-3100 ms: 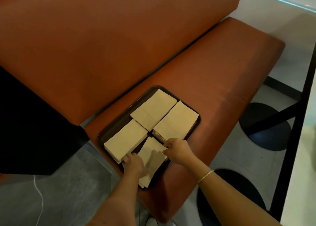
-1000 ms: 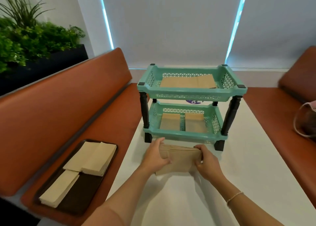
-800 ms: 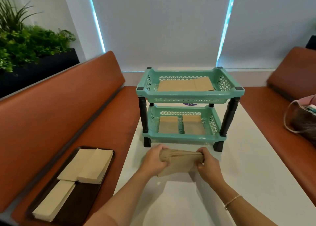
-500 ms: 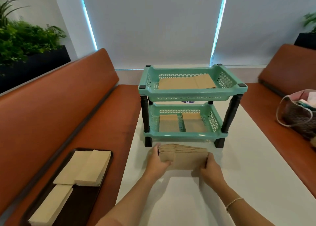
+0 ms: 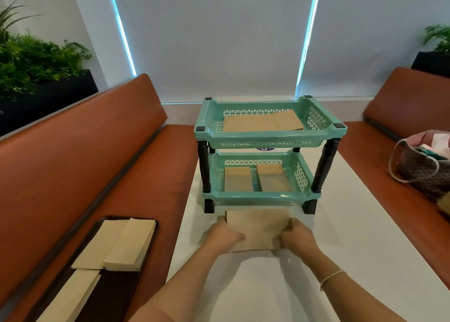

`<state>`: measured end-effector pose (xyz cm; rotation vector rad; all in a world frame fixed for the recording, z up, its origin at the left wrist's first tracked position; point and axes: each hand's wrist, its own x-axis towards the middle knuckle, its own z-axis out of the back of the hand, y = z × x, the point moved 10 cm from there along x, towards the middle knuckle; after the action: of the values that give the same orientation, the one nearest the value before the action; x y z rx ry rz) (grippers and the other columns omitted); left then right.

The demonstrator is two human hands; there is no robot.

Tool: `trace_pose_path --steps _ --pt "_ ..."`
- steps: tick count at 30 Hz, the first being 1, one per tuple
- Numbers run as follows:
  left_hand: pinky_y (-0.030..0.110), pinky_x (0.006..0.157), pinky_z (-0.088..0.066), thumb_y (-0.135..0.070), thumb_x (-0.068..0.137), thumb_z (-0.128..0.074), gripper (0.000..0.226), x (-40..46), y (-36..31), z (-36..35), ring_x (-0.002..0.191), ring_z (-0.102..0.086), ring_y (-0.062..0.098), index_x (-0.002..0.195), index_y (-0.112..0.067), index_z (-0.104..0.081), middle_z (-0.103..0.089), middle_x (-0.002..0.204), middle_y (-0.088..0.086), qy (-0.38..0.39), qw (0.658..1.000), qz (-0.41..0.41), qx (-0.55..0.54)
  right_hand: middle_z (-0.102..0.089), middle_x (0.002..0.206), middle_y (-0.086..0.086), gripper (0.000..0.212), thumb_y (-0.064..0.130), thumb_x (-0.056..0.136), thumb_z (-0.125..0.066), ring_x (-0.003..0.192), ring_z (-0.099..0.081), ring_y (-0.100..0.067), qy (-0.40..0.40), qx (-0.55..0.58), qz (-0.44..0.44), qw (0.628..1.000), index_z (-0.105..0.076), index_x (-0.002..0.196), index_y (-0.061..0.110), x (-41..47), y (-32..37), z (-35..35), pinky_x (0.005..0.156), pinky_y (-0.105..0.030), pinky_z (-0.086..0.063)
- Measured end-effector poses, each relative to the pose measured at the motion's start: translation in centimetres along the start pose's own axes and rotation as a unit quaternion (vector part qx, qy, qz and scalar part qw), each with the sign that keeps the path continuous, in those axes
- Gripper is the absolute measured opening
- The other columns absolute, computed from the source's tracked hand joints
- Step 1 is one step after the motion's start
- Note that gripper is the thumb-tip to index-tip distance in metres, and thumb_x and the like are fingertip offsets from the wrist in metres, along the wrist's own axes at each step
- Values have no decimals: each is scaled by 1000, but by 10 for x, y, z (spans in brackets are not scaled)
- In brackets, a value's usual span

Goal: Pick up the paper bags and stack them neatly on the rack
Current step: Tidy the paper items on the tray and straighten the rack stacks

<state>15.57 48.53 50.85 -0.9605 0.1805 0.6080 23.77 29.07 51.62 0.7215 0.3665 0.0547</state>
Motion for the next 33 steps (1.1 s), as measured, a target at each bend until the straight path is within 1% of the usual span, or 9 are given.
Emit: trace_pose_path --steps 3,5,9,14,19,23,28,31,33 --pt "34 93 -50 -39 65 -67 59 1 1 -7 104 -59 19 120 -20 -54 -64 114 0 10 999 23 48 -60 99 -15 27 5 82 -47 93 -59 -32 12 -25 -24 999 -55 108 2 4 -7 -4 78 -35 -53" --pt "29 95 -48 -35 73 -65 56 0 0 -9 111 -55 20 124 -15 -52 -58 120 5 -3 997 39 71 -60 96 -12 23 11 80 -54 92 -60 -29 19 -40 -32 999 -56 102 3 5 -9 -10 78 -34 -54" --pt "29 93 -42 -28 84 -62 61 -2 -3 -9 121 -41 24 136 -9 -37 -36 132 10 -71 989 77 105 -52 76 -3 19 22 81 -64 77 -52 -18 24 -67 -40 997 -55 91 9 4 -8 -17 53 -20 -42" --pt "30 104 -34 -21 88 -56 63 -10 -21 -13 126 -36 25 142 -6 -27 -36 139 12 -141 967 28 211 -53 87 -7 20 22 80 -65 69 -49 -17 1 -87 -49 995 -52 89 9 9 -10 -19 43 -18 -31" --pt "29 103 -33 -17 89 -53 57 -12 -32 -17 126 -33 25 140 -8 -29 -37 139 11 -161 947 -7 276 -56 103 -8 31 27 77 -65 90 -58 -23 -1 -106 -71 992 -52 100 11 9 -13 -19 70 -29 -48" --pt "32 102 -34 -14 89 -52 54 -19 -40 -20 123 -36 26 139 -11 -30 -39 138 11 -166 939 -34 299 -55 105 -6 34 31 78 -63 96 -58 -23 -5 -143 -70 987 -53 104 13 10 -14 -17 74 -30 -48" --pt "29 79 -47 -3 90 -46 59 -25 -39 -23 108 -56 26 143 -13 -21 -54 124 12 -131 970 -30 200 -54 108 -6 40 34 80 -61 100 -56 -23 -15 -161 -51 986 -51 113 12 9 -12 -17 81 -32 -51" --pt "29 81 -48 -4 91 -48 58 -29 -45 -15 110 -56 26 143 -15 -24 -52 127 12 -134 977 -29 162 -49 115 -6 54 27 80 -61 108 -49 -24 -48 -200 -5 979 -36 126 15 5 4 -9 79 -29 -47" --pt "29 82 -47 -6 90 -50 55 -32 -54 -8 112 -54 26 140 -17 -29 -52 128 10 -136 982 -37 126 -45 123 -9 63 24 83 -61 116 -44 -26 -84 -208 59 973 -26 136 17 0 28 2 84 -33 -46"
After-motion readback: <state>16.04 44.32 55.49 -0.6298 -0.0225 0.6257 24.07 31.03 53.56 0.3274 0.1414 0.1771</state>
